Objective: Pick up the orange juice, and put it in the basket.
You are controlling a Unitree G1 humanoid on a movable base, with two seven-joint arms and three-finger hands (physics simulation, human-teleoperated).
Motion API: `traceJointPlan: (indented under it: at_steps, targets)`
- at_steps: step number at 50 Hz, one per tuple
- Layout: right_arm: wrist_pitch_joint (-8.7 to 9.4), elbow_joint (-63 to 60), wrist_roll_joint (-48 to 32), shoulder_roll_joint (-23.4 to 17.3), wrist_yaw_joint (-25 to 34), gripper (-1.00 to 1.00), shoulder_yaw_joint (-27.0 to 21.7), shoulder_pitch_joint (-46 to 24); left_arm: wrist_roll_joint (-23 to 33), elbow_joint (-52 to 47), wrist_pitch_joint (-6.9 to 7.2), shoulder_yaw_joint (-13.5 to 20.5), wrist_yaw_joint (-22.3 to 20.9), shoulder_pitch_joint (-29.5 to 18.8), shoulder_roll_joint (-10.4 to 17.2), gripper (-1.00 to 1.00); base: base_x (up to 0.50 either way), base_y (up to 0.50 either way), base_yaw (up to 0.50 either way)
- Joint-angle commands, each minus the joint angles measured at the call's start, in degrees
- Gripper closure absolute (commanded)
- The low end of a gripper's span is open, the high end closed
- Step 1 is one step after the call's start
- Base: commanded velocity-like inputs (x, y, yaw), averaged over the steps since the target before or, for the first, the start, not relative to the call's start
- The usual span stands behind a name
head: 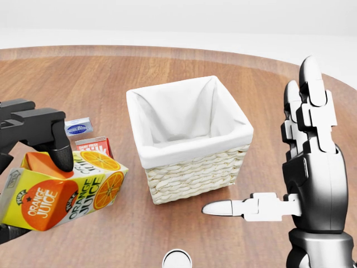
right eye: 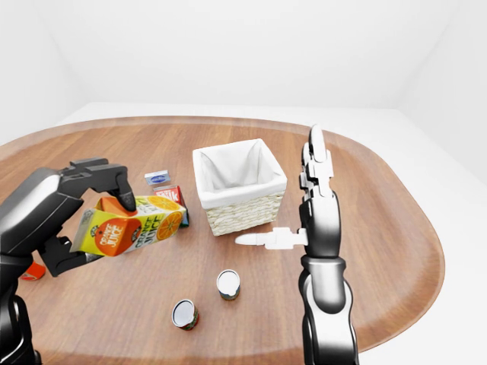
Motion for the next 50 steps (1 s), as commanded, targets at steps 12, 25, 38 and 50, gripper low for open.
traceJointPlan:
  at_steps: [12,25,38,50]
  targets:
    - [0.0,0.57,-0.07,0.03,-0.03,-1.0,0.06,0.39,-4.15,-3.95,0.01,-3.51,0.0,-12.16,4.11,1.0,0.0,0.0,0.0]
    - [0.0,1.42,0.17,0.08,-0.06,-1.0,0.0,0.89,-5.99,-4.36,0.01,-4.13,0.0,-18.72,6.89,1.0,0.0,0.0,0.0]
    - [0.0,1.63,0.38,0.07,0.04,-1.0,-0.11,1.44,-4.18,3.64,0.01,-7.78,0.0,-26.31,6.4,1.0,0.0,0.0,0.0]
    - [0.0,1.45,0.36,0.02,0.13,-1.0,-0.08,1.37,-2.0,11.81,0.01,-11.35,0.0,-34.39,4.22,1.0,0.0,0.0,0.0]
